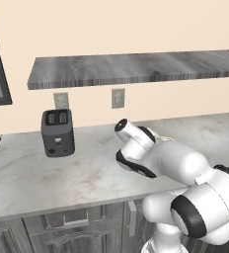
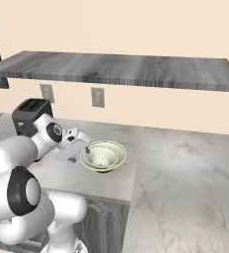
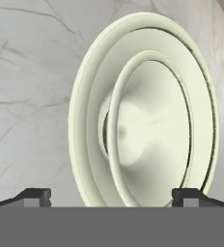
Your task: Pick up the bowls on the counter and stack them on top of one another in the open cabinet. Place the smaller bowl on top of the larger bowl.
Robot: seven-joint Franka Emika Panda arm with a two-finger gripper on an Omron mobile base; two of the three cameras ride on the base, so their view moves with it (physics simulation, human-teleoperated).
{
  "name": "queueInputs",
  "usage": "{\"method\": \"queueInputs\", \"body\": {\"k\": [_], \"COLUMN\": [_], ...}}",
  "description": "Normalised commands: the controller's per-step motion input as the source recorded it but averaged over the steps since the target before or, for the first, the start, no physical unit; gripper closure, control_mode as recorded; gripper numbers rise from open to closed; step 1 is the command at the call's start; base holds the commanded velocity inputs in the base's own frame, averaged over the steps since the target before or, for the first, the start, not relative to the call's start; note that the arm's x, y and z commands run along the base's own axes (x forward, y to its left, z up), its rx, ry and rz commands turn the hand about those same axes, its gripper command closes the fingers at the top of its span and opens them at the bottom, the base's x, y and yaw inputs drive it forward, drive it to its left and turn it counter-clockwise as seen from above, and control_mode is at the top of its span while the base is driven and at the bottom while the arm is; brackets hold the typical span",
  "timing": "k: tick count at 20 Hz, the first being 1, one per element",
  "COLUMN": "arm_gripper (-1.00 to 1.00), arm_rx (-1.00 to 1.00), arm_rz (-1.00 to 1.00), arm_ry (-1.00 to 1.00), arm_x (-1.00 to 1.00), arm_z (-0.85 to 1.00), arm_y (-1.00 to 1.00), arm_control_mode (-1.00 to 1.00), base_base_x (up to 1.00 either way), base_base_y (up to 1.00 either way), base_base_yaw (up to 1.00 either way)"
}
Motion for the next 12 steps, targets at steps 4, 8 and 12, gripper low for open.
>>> {"method": "queueInputs", "body": {"k": [4,8,12], "arm_gripper": [-1.00,-1.00,-1.00], "arm_rx": [-0.02,-0.05,-0.04], "arm_rz": [0.00,0.00,0.00], "arm_ry": [0.00,0.00,0.00], "arm_x": [0.00,0.00,0.09], "arm_z": [-0.28,-0.40,-0.23], "arm_y": [0.00,0.00,0.00], "arm_control_mode": [-1.00,-1.00,-1.00], "base_base_x": [0.00,0.00,0.00], "base_base_y": [0.00,0.00,0.00], "base_base_yaw": [0.00,0.00,0.00]}}
